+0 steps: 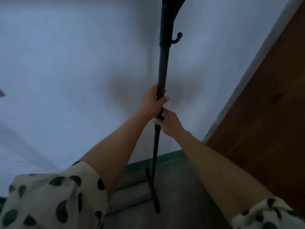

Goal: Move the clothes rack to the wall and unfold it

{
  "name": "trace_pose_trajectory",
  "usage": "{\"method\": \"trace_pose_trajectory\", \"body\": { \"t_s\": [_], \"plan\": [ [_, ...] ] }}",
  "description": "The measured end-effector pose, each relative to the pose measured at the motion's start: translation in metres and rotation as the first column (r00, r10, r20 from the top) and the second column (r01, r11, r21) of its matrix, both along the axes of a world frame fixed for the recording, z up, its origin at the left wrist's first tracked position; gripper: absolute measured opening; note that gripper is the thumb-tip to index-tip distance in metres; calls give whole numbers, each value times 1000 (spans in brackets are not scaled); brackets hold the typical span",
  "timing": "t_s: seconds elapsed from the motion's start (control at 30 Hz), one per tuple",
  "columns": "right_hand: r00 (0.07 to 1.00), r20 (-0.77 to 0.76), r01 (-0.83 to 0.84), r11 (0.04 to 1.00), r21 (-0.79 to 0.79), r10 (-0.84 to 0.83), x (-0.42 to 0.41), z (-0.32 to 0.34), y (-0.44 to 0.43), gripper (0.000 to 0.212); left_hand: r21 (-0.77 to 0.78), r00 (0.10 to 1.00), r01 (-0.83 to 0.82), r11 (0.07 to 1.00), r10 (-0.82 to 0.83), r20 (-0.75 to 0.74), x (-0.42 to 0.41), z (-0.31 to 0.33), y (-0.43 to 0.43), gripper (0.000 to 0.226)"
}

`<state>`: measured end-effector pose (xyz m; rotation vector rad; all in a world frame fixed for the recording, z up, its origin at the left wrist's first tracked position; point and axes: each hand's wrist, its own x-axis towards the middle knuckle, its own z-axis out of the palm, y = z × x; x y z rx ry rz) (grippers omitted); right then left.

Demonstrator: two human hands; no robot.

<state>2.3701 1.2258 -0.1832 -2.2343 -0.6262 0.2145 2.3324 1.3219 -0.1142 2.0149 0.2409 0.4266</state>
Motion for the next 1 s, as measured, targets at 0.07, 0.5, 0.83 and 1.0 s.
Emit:
{"method": "trace_pose_trajectory", "body": {
  "t_s": [0.07, 0.5, 0.83, 1.0],
  "plan": [
    [1000, -4, -13, 1000, 21, 14, 3, -2, 2, 28, -4, 1000, -9, 1000, 9, 6, 2, -1, 3, 25],
    [999, -20, -45, 999, 17, 46, 2, -11, -2, 34, 68, 1000, 6, 998, -6, 2, -4, -4, 0, 23],
    [998, -26, -62, 998, -26, 62, -5, -11, -9, 31, 67, 997, 40, 997, -35, -66, -13, 0, -5, 35],
    [997, -65, -55, 998, -36, 52, -8, -3, -13, 49, 39, 995, 33, 999, -30, -91, -23, 9, -6, 51]
  ]
}}
